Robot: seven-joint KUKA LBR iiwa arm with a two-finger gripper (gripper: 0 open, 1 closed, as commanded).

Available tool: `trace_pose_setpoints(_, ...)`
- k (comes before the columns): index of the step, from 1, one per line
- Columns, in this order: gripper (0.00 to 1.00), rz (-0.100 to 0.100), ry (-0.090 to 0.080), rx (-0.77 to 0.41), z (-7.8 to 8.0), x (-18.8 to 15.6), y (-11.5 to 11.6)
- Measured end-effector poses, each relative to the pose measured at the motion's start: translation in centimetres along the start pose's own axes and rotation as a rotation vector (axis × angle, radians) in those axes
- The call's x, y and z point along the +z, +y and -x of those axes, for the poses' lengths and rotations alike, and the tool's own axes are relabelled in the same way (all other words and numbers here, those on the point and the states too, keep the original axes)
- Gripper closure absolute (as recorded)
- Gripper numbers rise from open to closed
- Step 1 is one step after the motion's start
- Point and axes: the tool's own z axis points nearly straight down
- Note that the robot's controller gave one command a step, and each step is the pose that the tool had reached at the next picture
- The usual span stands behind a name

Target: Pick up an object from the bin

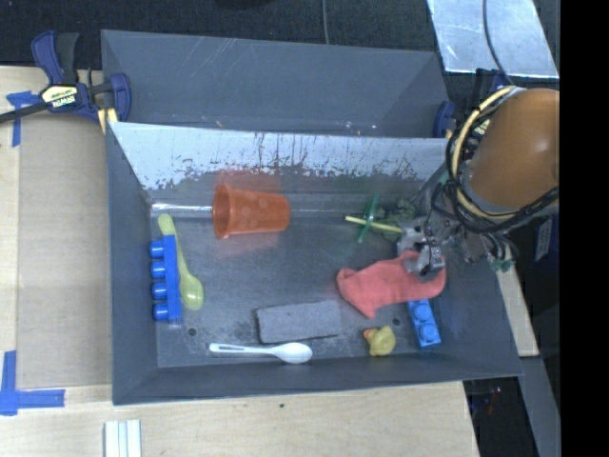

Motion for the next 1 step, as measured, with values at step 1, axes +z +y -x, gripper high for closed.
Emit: trace_pose_setpoints(1, 1.0, 0.001, 0.003, -0.031, 0.2, -6.38, 0.22)
